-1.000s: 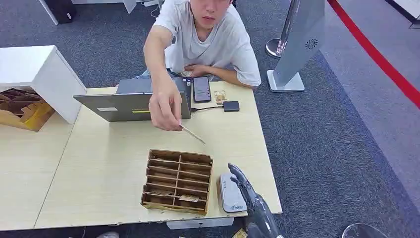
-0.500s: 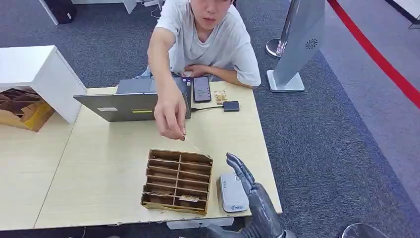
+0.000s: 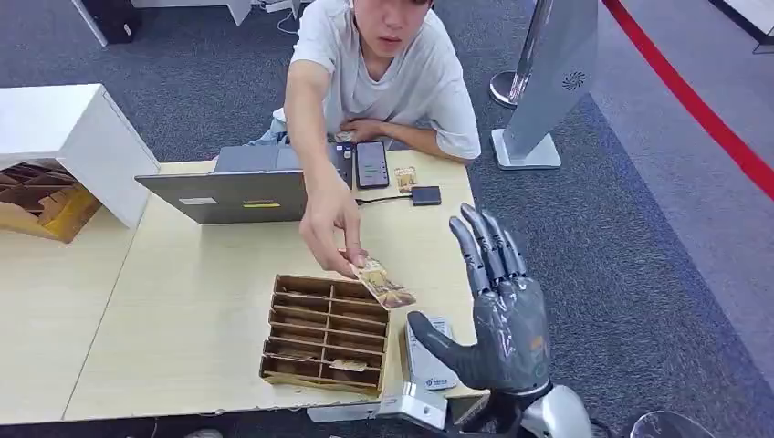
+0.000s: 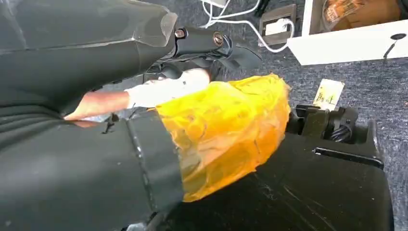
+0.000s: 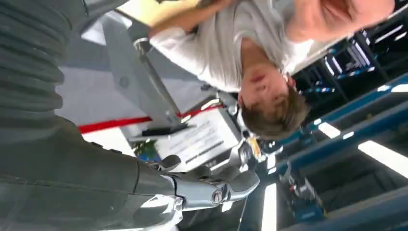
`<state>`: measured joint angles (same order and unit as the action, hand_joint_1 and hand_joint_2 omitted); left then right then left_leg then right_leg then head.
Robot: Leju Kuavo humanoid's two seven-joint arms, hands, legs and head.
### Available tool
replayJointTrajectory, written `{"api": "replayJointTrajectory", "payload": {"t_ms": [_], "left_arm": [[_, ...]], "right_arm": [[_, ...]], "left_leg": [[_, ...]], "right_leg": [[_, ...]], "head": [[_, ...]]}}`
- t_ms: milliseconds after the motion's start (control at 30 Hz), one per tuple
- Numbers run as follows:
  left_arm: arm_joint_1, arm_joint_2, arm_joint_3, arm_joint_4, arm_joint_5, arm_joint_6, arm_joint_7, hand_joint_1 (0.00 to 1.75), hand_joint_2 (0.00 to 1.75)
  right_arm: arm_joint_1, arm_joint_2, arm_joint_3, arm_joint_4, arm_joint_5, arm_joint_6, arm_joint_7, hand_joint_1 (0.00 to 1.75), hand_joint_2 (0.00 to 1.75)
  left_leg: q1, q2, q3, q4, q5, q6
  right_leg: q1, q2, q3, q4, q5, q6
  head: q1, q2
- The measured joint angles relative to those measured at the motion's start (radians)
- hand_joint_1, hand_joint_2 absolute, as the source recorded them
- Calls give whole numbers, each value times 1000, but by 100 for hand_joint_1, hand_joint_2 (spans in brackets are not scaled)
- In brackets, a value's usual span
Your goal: Pass the card to the sensor for recognition and then transmit it.
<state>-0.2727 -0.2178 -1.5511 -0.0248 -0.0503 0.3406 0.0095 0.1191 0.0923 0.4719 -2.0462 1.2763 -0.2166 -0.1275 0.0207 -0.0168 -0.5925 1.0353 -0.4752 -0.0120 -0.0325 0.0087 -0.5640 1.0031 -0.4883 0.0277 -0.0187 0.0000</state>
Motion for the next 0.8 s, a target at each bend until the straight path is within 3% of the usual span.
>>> {"api": "replayJointTrajectory", "payload": {"t_ms": [533,567,600,633,800], "left_arm": [[-15,0,0,-10,-31,-19,3,0,0],[-16,0,0,-11,-31,-19,3,0,0],[-16,0,0,-11,-31,-19,3,0,0],[-16,0,0,-11,-31,-20,3,0,0],[-17,0,0,-12,-36,-24,8,0,0]], "right_arm": [[-69,8,5,12,137,-40,82,0,175],[-70,8,5,12,137,-41,82,134,175],[-72,8,5,13,137,-42,82,134,175],[-73,8,5,13,137,-43,82,173,175],[-75,8,5,17,126,-42,82,175,175]], "left_leg": [[0,0,0,0,0,0],[0,0,0,0,0,0],[0,0,0,0,0,0],[0,0,0,0,0,0],[0,0,0,0,0,0]], "right_leg": [[0,0,0,0,0,0],[0,0,0,0,0,0],[0,0,0,0,0,0],[0,0,0,0,0,0],[0,0,0,0,0,0]], "head": [[0,0],[0,0],[0,0],[0,0],[0,0]]}}
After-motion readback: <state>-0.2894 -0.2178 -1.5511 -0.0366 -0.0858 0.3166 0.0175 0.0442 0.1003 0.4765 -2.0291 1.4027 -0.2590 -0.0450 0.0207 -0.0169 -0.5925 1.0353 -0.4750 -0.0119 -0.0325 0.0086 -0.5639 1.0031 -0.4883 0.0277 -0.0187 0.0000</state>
